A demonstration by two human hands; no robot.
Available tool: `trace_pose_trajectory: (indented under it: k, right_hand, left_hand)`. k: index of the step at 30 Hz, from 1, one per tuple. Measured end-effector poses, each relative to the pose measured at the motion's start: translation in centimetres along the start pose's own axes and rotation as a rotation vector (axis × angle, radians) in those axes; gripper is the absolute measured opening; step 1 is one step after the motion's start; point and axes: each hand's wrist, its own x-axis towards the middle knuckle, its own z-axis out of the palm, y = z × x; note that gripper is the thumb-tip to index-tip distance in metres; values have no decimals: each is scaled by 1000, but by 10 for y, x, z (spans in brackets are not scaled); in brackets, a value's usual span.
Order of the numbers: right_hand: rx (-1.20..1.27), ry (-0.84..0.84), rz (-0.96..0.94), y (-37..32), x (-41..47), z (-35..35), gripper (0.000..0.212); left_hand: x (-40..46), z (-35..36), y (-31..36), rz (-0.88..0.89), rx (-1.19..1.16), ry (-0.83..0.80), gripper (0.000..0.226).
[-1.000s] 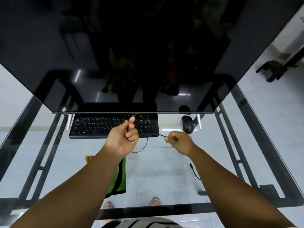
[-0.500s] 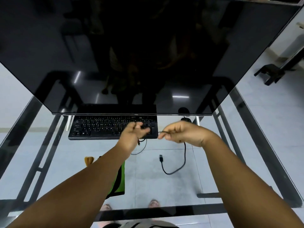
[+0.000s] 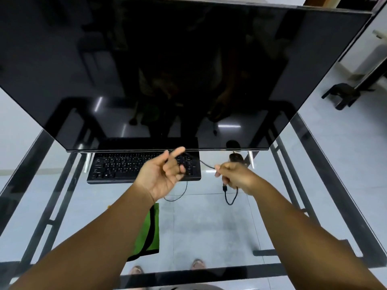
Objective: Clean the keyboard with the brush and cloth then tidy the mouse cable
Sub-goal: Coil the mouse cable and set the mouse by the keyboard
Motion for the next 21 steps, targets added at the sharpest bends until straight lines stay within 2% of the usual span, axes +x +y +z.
trace_pose_trajectory:
  k: [4, 6, 8, 12, 14, 18, 21]
  right_hand:
    - [-31, -203, 42, 4, -7, 16, 37]
    - [-123, -308, 46, 1, -11, 17, 31]
    - [-218, -424, 42, -5, -16, 16, 28]
    - [-266, -578, -25, -22, -28, 6, 23]
    - [-220, -603, -85, -32, -35, -4, 20]
    - [-64, -539, -273, -48, -41, -28, 19]
    - [98, -395, -356, -56, -36, -36, 21]
  left_hand:
    - [9, 0, 9, 252, -192, 232, 28]
    - [13, -2, 7, 300, -158, 287, 38]
    - [18, -5, 4, 331, 20, 333, 47]
    - [23, -8, -6, 308, 688, 396, 59]
    - [21, -7, -13, 229, 842, 348, 64]
    - [14, -15, -27, -8, 1153, 137, 41]
    - [7, -16, -36, -146, 1212, -34, 50]
